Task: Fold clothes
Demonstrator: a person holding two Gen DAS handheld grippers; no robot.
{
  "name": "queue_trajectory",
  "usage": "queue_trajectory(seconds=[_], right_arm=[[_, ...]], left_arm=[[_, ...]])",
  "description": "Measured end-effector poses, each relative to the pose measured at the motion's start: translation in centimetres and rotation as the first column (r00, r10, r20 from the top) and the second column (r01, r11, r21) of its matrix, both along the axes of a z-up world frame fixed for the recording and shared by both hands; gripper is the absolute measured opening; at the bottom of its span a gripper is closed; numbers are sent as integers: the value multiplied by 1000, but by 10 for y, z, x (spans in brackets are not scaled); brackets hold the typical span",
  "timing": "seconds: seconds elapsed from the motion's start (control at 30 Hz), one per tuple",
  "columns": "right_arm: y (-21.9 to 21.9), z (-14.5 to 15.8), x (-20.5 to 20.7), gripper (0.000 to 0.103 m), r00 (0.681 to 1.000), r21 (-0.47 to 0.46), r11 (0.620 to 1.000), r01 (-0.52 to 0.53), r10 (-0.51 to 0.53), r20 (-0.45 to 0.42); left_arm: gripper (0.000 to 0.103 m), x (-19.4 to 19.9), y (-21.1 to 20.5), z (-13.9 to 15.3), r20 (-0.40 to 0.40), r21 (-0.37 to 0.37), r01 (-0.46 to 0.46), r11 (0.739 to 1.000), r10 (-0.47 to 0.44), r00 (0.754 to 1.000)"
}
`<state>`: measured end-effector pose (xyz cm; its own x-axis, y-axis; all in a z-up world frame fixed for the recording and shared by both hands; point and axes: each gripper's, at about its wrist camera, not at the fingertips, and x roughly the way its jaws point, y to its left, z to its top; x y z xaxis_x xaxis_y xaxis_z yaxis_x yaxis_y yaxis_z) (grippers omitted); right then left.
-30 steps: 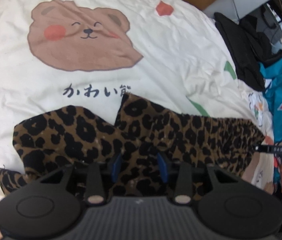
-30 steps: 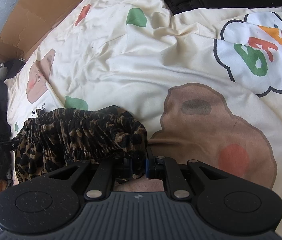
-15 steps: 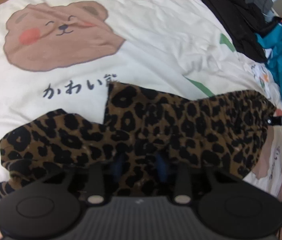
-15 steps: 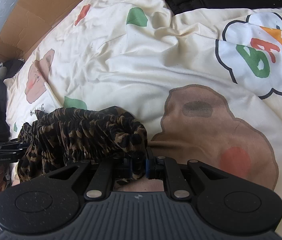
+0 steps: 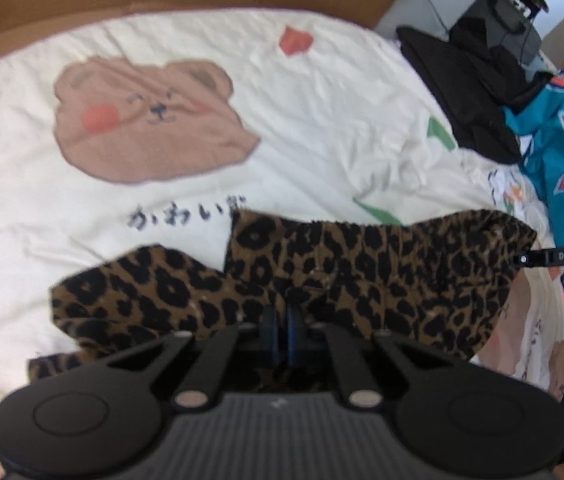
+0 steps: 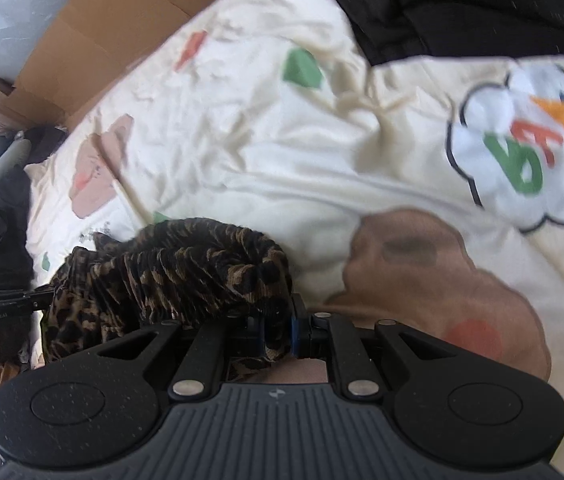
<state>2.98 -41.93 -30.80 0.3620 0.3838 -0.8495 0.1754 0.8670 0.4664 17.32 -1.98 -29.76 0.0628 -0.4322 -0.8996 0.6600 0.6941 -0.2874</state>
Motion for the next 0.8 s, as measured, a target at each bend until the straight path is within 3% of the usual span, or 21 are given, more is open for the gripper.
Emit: queue_trajectory(seconds=[0.3,0.53,0.8], right_arm=[[19,42,34,10,990,-12,998,-69,70,126],[47,73,80,10,962,-36,986,-161,165,215],[88,93,143,10,932,-77,964,-253,265,248]], left_arm=[[4,21,22,51,152,-38,-81,996,86,985],[4,50,41,87,267,-66,-160,985,171,948],[4,90,58,99,341,-69,-240,968,249,906]])
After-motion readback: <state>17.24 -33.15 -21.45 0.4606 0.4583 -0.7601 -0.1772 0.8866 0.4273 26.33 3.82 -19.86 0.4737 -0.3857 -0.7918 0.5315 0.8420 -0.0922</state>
